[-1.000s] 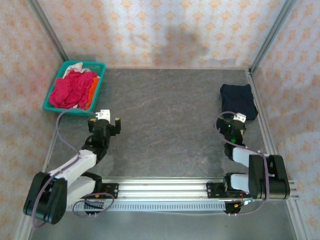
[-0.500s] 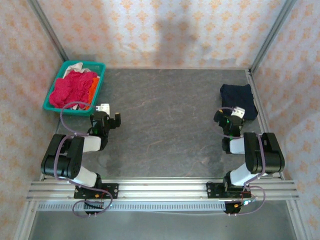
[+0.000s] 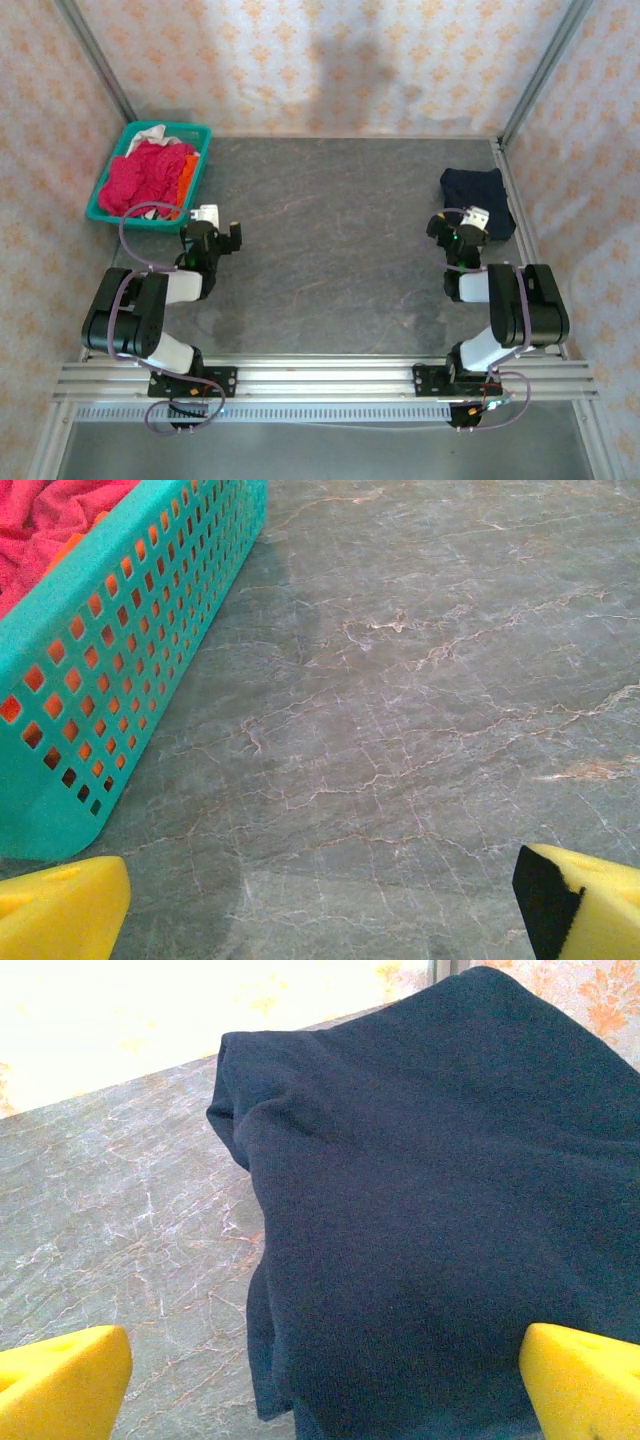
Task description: Fold and stack the t-shirts
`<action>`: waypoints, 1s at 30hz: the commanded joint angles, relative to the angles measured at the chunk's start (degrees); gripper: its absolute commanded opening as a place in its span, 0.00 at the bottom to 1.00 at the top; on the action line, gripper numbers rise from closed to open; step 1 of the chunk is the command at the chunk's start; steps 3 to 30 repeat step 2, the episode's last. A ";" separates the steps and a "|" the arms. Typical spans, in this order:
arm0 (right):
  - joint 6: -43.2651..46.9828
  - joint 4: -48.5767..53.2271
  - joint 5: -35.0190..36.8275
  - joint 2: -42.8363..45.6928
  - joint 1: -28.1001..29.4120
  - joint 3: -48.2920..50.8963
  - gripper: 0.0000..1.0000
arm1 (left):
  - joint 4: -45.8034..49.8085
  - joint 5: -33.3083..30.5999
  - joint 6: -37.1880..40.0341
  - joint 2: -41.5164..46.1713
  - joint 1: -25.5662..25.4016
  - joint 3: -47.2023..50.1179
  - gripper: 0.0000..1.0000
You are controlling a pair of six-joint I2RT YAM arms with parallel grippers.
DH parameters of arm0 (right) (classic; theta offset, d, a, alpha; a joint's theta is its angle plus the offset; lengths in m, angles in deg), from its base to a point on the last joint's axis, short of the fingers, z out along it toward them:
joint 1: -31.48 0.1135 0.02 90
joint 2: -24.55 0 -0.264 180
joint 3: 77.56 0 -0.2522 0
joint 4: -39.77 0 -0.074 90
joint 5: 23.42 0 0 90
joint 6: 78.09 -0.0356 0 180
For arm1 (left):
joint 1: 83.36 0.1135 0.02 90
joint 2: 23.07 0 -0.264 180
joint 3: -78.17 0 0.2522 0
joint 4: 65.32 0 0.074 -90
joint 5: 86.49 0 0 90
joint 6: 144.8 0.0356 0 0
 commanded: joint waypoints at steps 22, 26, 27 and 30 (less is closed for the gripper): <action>0.88 0.13 -0.13 -0.03 0.31 -0.29 0.99 | -1.70 -0.94 -0.49 0.21 0.41 -1.16 1.00; 0.88 0.13 -0.13 -0.03 0.31 -0.29 0.99 | -1.70 -0.94 -0.49 0.21 0.41 -1.16 1.00; 0.88 0.13 -0.13 -0.03 0.31 -0.29 0.99 | -1.70 -0.94 -0.49 0.21 0.41 -1.16 1.00; 0.88 0.13 -0.13 -0.03 0.31 -0.29 0.99 | -1.70 -0.94 -0.49 0.21 0.41 -1.16 1.00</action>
